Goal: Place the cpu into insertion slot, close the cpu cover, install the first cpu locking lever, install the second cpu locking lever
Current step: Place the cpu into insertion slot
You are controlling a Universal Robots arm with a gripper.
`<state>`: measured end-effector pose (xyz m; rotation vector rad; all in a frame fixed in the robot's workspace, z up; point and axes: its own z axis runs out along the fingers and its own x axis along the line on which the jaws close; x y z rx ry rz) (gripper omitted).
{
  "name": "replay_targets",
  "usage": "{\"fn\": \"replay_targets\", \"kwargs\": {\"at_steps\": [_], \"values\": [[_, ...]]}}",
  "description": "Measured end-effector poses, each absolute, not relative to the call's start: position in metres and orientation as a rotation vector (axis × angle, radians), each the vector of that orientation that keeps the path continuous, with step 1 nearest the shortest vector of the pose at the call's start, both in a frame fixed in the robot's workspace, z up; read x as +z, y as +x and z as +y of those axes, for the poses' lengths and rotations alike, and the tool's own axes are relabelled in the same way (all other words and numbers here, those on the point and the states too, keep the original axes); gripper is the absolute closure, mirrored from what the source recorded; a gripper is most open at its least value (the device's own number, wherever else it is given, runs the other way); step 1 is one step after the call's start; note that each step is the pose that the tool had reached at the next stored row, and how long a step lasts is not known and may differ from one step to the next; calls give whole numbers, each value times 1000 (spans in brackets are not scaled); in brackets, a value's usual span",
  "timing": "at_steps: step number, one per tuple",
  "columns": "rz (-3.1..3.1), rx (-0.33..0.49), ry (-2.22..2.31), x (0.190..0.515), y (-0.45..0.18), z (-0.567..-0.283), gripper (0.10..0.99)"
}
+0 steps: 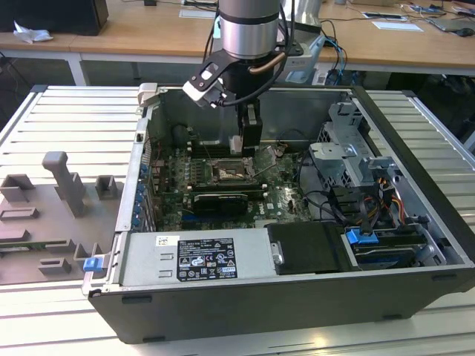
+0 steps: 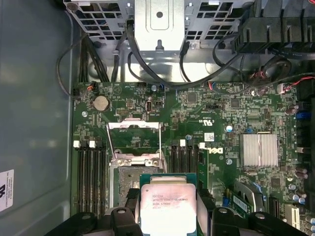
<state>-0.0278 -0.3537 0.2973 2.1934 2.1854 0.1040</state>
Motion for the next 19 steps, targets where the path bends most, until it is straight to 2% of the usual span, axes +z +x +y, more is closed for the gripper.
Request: {"fn": "replay_targets", "kwargs": {"at_steps": [19], "values": [[2184, 104, 2195, 289, -29, -352, 545]]}}
